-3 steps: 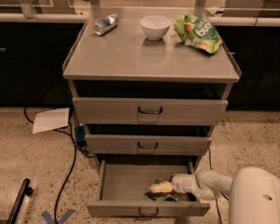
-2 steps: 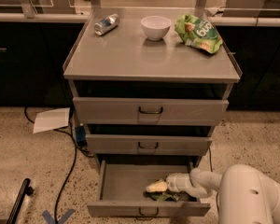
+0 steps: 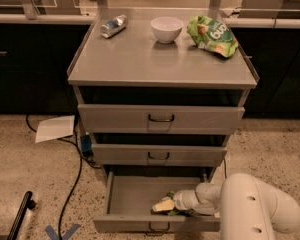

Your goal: Pick green jalapeno chip bag from bottom drawer and place on counter

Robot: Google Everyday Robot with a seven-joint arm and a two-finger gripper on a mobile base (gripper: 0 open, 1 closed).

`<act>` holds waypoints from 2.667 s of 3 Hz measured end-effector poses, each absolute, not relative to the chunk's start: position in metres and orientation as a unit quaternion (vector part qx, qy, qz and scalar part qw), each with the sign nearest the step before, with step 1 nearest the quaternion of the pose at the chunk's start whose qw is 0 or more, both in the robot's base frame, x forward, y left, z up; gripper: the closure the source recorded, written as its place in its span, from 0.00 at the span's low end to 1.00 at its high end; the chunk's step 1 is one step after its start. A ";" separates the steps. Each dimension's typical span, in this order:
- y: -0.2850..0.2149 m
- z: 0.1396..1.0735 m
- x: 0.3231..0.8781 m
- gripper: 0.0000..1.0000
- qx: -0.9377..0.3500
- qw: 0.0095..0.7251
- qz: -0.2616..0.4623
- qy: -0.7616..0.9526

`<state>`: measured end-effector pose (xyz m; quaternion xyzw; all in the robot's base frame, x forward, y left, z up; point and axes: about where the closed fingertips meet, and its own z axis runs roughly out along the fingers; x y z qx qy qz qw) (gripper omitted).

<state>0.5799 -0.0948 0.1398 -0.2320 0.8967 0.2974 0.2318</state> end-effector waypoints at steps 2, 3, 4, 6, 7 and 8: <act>-0.092 0.114 0.572 0.00 -0.232 0.218 0.260 0.912; -0.092 0.114 0.572 0.19 -0.232 0.218 0.260 0.912; -0.092 0.114 0.572 0.42 -0.232 0.218 0.260 0.912; -0.092 0.114 0.572 0.89 -0.232 0.218 0.260 0.912; -0.092 0.114 0.572 1.00 -0.231 0.218 0.260 0.912; -0.092 0.115 0.571 1.00 -0.220 0.220 0.261 0.914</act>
Offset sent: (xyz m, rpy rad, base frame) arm -0.0077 -0.0020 -0.0369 -0.1375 0.0110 -0.0323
